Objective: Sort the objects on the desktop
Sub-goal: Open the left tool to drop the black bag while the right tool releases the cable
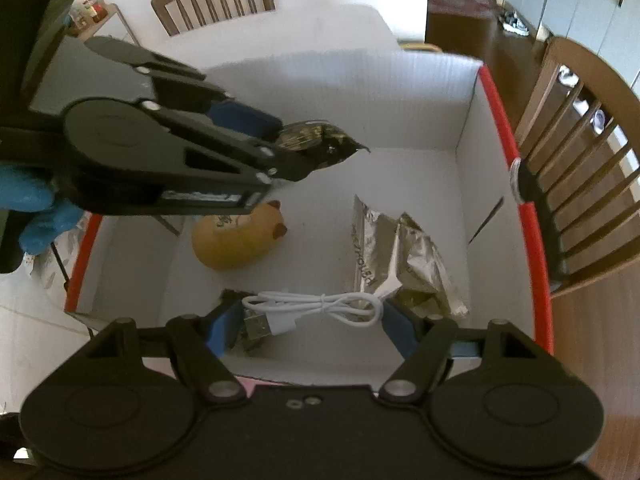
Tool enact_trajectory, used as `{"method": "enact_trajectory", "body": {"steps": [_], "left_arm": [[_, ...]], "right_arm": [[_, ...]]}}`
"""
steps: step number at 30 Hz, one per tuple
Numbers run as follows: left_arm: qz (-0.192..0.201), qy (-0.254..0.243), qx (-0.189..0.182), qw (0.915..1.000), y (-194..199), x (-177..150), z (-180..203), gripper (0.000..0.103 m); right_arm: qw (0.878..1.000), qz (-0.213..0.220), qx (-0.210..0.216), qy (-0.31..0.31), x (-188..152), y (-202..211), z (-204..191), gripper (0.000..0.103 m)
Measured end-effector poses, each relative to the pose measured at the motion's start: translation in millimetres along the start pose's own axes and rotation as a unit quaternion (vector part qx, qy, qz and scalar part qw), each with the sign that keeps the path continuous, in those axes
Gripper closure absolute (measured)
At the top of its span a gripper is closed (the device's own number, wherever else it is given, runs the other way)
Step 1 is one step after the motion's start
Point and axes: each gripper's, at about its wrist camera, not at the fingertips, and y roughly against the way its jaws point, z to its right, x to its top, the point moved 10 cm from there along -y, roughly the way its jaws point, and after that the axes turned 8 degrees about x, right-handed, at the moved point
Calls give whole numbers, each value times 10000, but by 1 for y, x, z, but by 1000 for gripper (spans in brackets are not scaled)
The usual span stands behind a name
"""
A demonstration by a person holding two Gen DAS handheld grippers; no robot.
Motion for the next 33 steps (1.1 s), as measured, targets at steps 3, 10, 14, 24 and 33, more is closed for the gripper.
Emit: {"method": "enact_trajectory", "body": {"steps": [3, 10, 14, 24, 33], "left_arm": [[-82, -125, 41, 9999, -13, 2, 0, 70], [-297, -62, 69, 9995, -32, -1, -3, 70], [-394, 23, 33, 9992, -38, -4, -2, 70], [-741, 161, -10, 9971, -53, -13, -1, 70], [-725, 217, -24, 9971, -49, -13, 3, 61]], "right_arm": [[9998, -130, 12, -126, -1, -7, 5, 27], [9991, -314, 18, -283, -4, -17, 13, 27], [9989, -358, 42, -305, -5, -21, 15, 27], [9984, -442, 116, -340, -8, -27, 20, 27], [9985, -423, 143, -309, -3, -24, 19, 26]]}}
